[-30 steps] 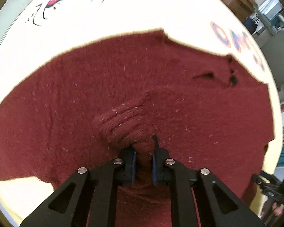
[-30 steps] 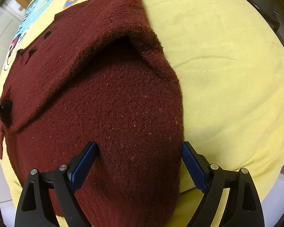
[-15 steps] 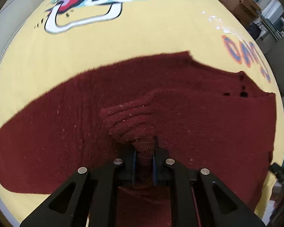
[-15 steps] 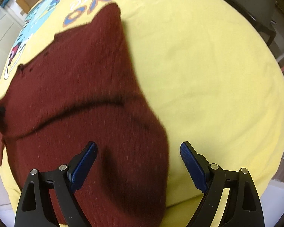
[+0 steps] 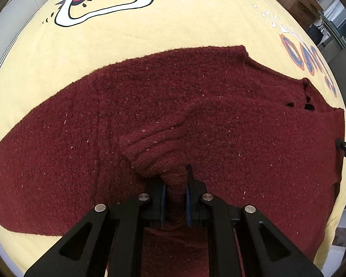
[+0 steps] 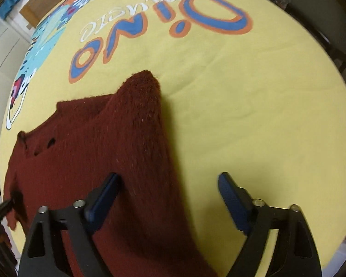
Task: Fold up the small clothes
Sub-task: 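Fold the held cuff across the sweater body with the left gripper, then open the left gripper and release the sleeve on the sweater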
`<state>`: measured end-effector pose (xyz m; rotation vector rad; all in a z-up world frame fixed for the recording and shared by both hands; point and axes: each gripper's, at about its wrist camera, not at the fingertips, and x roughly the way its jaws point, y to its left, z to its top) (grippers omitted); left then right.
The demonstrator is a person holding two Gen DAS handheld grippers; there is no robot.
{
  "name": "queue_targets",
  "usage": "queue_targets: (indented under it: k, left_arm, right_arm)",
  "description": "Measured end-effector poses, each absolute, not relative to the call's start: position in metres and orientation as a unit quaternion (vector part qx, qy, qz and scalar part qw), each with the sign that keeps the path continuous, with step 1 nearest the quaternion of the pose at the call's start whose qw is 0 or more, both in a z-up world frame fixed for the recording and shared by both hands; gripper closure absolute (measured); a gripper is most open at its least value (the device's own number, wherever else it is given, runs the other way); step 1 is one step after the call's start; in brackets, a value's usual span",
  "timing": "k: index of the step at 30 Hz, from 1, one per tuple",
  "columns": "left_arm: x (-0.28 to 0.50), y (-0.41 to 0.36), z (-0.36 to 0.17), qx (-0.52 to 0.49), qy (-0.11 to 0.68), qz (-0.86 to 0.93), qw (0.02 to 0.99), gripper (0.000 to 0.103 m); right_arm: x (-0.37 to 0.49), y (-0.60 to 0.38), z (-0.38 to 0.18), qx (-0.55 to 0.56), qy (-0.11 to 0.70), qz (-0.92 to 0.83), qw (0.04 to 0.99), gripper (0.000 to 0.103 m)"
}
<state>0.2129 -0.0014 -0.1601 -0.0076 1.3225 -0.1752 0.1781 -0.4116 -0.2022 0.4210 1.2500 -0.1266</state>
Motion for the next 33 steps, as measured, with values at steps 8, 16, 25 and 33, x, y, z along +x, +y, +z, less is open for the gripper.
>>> queue_targets:
  k: [8,16,25,33]
  left_arm:
    - [0.215,-0.025,-0.161,0.007,0.606,-0.081,0.791,0.092]
    - [0.205,-0.018,-0.172,-0.015,0.604,-0.088,0.792,0.089]
    - [0.195,-0.006,-0.167,-0.007,0.589,-0.084,0.803,0.049]
    - [0.184,-0.011,-0.124,-0.001,0.547,-0.086,0.832,0.001]
  right_arm:
    - [0.18,-0.401,-0.199,0.155,0.585,-0.043,0.795,0.086]
    - [0.171,-0.4,-0.209,0.145,0.59,-0.063,0.792,0.086]
    - [0.167,-0.399,-0.2,0.13,0.579,-0.065,0.802,0.044]
    - [0.148,-0.382,-0.152,0.093,0.53,-0.06,0.841,0.018]
